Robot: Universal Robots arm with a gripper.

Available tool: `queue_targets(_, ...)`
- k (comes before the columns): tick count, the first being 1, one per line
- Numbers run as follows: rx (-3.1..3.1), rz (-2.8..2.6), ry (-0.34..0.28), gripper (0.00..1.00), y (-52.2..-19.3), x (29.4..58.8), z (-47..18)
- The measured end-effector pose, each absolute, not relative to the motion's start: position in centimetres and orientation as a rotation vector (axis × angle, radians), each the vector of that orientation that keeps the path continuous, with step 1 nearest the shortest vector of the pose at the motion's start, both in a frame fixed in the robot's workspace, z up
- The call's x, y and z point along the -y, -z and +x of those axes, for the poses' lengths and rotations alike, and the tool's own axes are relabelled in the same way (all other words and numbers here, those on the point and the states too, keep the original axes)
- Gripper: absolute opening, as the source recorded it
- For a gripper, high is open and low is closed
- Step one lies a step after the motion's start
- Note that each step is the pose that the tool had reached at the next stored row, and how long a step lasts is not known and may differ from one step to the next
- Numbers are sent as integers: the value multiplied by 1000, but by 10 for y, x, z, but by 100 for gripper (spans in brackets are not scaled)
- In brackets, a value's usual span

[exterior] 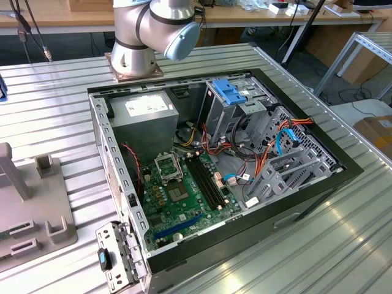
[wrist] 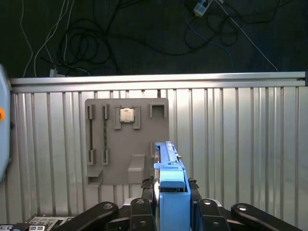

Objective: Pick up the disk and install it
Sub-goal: 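Pick up the disk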

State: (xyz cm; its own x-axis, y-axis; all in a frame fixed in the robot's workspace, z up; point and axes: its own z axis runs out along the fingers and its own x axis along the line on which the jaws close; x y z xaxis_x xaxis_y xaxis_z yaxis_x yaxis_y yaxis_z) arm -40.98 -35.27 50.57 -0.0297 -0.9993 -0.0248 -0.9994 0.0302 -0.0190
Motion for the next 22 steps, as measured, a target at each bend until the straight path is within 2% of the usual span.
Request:
queue_targets(11, -2232, -2166, -6, 37, -506, 353, -370)
queue_targets(22, -2232, -2166, -6, 37, -506, 353, -362)
